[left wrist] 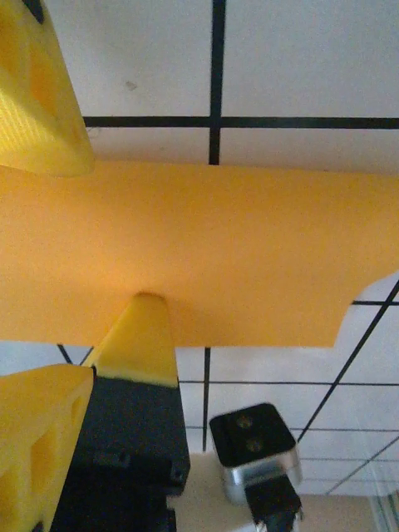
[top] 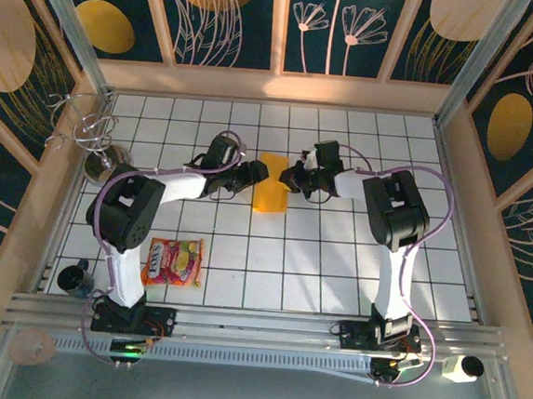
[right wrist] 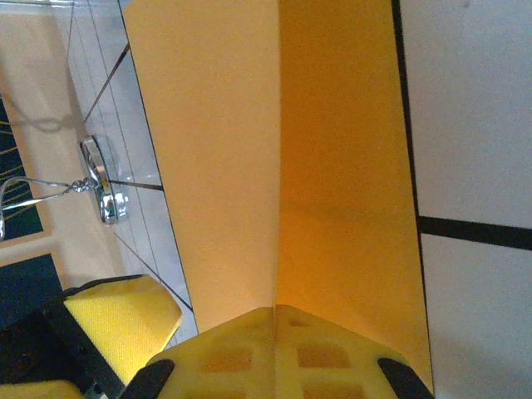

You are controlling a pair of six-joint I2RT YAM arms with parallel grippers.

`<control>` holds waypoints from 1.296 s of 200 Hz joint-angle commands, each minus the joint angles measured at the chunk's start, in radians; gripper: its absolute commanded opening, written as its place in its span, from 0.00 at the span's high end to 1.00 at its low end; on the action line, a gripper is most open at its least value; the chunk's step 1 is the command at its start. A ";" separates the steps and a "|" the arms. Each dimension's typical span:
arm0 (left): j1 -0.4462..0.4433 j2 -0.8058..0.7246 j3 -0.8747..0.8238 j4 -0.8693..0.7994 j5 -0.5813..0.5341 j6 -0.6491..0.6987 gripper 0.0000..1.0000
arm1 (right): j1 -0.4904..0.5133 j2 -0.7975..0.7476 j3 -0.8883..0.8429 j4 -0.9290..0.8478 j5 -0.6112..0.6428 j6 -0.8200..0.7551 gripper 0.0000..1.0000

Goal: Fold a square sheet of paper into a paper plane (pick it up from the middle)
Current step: First fold in half a square sheet of paper at the center of the table, then hold the square sheet of paper at the center of the table.

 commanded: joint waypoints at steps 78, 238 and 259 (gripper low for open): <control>-0.014 0.119 0.156 -0.163 -0.060 0.086 0.46 | -0.021 0.040 0.063 -0.049 0.000 -0.068 0.96; -0.029 0.226 0.211 -0.311 -0.195 0.115 0.57 | -0.030 -0.001 0.077 -0.116 0.048 -0.106 0.78; -0.036 0.247 0.195 -0.318 -0.253 0.120 0.59 | -0.042 -0.049 0.062 -0.136 0.085 -0.115 0.67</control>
